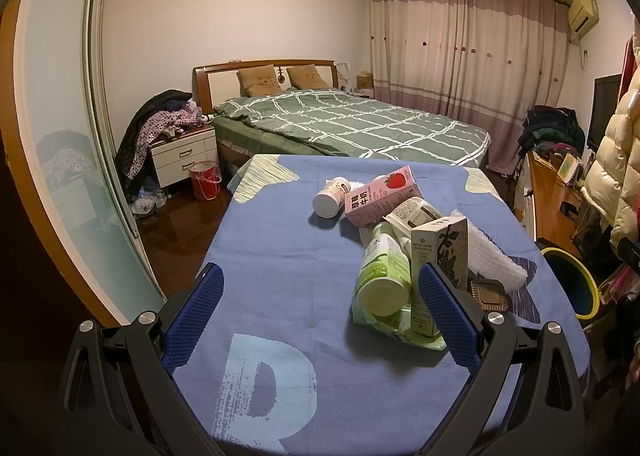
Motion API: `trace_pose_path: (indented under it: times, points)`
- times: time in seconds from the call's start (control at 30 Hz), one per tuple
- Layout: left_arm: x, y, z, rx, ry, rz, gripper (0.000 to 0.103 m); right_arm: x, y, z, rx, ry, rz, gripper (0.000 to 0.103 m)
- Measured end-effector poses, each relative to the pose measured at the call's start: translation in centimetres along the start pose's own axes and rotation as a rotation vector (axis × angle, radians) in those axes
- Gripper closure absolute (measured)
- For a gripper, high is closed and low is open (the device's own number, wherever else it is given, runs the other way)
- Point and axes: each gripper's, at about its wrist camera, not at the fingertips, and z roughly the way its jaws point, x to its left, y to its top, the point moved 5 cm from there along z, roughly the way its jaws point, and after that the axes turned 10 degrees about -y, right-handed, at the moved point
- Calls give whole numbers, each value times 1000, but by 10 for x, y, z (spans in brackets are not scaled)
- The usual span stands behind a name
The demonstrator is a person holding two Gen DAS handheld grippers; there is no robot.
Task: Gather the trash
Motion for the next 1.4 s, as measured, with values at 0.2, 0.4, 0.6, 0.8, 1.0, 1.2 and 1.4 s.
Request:
trace_pose_path:
  times: [0.2,0.4,0.6,0.8,1.0,1.2,1.4]
  points:
    - [-1,-1,0,2,-1,2,7,1,-2,1,2,-1,-1,6]
    - [-2,-2,1,2,-1,4,7,6,-6,2,10,7,-5,6]
    - [1,-3,4,5,7,-2,7,21,-14,13,29,19,-26,6]
    - [7,-4,9,15,10,-10,7,44,-19,27,65,59,-63,6]
    - [14,-7,18,35,7,-21,7,66,-24,58,98,76,-107,6]
    - [18,-10,29,59,2,-34,7,80,-34,109,187,90,-139,28]
    - [15,-10,38,78,-7,-27,7,90,-36,139,218,98,-163,34]
